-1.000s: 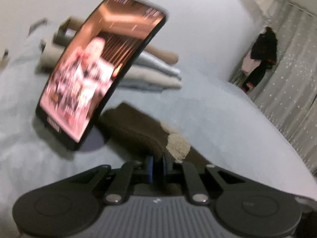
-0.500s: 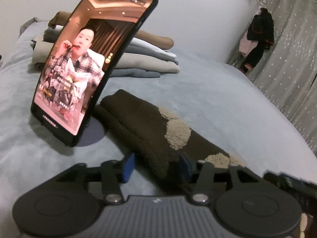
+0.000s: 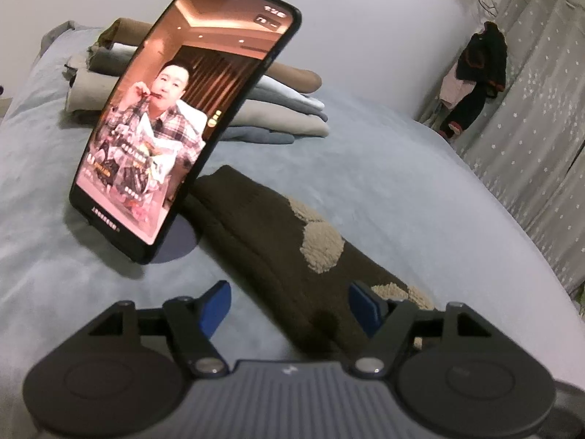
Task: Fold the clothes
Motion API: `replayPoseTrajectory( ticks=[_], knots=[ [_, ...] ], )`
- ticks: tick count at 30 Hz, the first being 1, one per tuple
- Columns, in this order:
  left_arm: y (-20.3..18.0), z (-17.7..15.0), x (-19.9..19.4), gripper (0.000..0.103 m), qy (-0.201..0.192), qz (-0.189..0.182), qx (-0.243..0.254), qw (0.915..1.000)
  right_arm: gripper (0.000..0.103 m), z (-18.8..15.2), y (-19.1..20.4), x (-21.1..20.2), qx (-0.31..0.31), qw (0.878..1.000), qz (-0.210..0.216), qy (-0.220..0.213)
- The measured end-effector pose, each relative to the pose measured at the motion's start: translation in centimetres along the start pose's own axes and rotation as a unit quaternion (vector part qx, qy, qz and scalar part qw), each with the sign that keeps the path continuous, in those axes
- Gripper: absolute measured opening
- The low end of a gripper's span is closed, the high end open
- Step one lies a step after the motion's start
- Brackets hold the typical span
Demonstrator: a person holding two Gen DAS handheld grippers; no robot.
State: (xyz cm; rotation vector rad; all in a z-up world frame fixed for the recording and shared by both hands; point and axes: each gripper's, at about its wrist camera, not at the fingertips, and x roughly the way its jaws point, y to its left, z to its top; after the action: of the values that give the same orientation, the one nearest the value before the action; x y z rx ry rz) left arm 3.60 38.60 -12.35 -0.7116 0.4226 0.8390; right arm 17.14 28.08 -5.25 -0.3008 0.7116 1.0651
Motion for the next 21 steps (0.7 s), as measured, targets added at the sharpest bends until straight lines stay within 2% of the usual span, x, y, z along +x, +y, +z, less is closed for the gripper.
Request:
replayPoseTrajectory(
  ticks=[3, 5, 11, 14, 18, 21],
  knots=[
    [0.0, 0.1, -0.1, 0.073, 0.005, -0.010, -0.001, 0.9999, 0.033, 0.4, -0.6, -1.4, 0.015, 0.999, -0.026, -0.019],
    [0.0, 0.1, -0.1, 0.073, 0.008, -0.013, 0.004, 0.9999, 0.037, 0.0, -1.8, -3.3, 0.027, 0.998, -0.054, -0.029],
    [0.0, 0.0, -0.4, 0.073, 0.015, -0.019, 0.003, 0.9997, 0.043, -4.0, -6.7, -10.0, 0.094, 0.984, -0.144, -0.040],
    [-0.4, -0.4, -0.7, 0.073, 0.012, -0.024, 0.010, 0.9996, 0.043, -6.8, -8.3, -12.1, 0.132, 0.976, -0.172, -0.037],
    [-1.6, -1.1, -1.1, 0.072, 0.006, -0.034, 0.032, 0.9989, 0.043, -9.1, -8.8, -12.6, 0.159, 0.972, -0.168, -0.030],
    [-2.4, -1.7, -1.0, 0.071, 0.012, -0.042, 0.047, 0.9979, 0.043, -8.7, -7.7, -11.5, 0.152, 0.977, -0.143, -0.035]
  ],
)
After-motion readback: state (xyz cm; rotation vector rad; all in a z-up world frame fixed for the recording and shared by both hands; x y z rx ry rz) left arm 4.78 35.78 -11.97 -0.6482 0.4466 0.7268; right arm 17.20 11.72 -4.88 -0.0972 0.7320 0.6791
